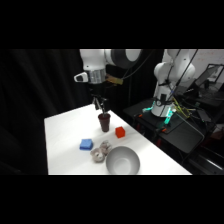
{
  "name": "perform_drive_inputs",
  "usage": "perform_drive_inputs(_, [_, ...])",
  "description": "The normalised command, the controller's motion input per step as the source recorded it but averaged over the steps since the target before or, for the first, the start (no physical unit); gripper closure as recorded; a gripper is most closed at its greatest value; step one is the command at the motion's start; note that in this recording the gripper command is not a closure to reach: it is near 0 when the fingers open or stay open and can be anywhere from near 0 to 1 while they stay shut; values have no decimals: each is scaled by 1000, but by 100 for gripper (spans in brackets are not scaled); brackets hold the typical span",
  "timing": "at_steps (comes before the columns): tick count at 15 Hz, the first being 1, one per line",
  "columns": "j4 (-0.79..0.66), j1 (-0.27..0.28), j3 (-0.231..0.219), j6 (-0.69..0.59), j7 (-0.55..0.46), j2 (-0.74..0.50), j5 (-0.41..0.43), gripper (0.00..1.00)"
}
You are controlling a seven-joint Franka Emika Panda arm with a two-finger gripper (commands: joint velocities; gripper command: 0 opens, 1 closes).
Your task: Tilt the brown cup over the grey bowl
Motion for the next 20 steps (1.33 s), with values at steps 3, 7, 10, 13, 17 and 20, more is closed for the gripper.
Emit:
perform_drive_inputs(3, [-11,-28,12,-33,-13,-34,-10,0])
perform_drive_inputs(7, [-111,-102,-53,19,-84,-125,44,0])
perform_drive_inputs(10, [-216,-133,-82,94,-116,-170,133,0])
perform_drive_inputs(13, [-267,-99,-52,155,-111,-179,227,0])
perform_drive_inputs(17, [-272,-49,-4,289,-106,-79,330,0])
perform_drive_inputs(20, [-237,-29,18,473,-96,45,317,0])
